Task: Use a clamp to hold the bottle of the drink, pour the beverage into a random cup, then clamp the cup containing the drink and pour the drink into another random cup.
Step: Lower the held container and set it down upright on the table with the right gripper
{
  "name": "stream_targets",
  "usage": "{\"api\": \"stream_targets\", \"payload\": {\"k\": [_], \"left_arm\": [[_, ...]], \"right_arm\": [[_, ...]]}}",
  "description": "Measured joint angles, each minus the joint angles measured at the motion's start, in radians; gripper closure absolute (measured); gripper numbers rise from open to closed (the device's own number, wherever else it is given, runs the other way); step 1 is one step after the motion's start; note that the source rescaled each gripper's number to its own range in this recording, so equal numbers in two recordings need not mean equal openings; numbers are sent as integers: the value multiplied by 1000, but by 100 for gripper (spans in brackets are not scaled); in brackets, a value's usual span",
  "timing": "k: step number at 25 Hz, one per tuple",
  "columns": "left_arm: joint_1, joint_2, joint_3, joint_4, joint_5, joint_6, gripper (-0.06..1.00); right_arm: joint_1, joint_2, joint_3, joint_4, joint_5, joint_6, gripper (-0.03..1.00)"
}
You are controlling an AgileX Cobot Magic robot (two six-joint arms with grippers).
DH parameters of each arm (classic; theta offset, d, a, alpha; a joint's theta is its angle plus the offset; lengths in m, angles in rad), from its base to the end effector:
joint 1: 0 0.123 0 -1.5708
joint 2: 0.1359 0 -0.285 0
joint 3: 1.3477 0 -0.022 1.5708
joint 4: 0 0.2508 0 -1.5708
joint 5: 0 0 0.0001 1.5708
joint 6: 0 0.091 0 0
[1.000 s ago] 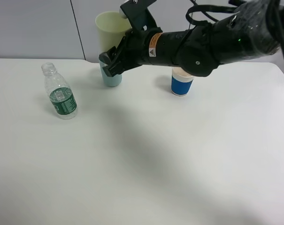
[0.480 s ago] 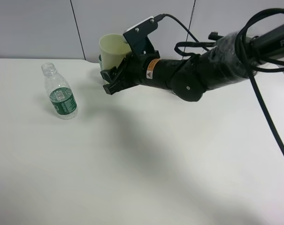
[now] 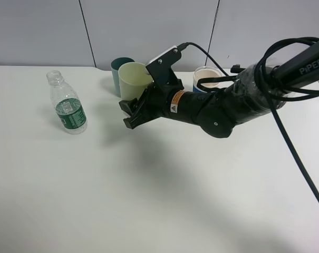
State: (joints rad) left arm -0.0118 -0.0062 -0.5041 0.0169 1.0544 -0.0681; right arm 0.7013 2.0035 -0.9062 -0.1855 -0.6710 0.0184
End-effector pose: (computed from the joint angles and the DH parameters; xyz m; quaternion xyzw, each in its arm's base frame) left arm -0.0060 0.0014 0.2789 -0.0242 0.8485 -0.0127 0.5285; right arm 0.2916 0.2599 0.1316 -0.3593 0.7349 0.2073 0.5365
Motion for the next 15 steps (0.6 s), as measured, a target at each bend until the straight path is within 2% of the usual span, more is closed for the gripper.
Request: {"api": "stream_targets", "payload": {"k": [4,8,15], "left_arm": [[0,0,0,0,0,0,-6],[0,0,0,0,0,0,-6],[0,0,0,0,0,0,-6]], "right_arm": [[0,0,0,31,9,-2,94],[0,0,0,82,63,-28,94],[0,4,0,86,80,-72,94]]}}
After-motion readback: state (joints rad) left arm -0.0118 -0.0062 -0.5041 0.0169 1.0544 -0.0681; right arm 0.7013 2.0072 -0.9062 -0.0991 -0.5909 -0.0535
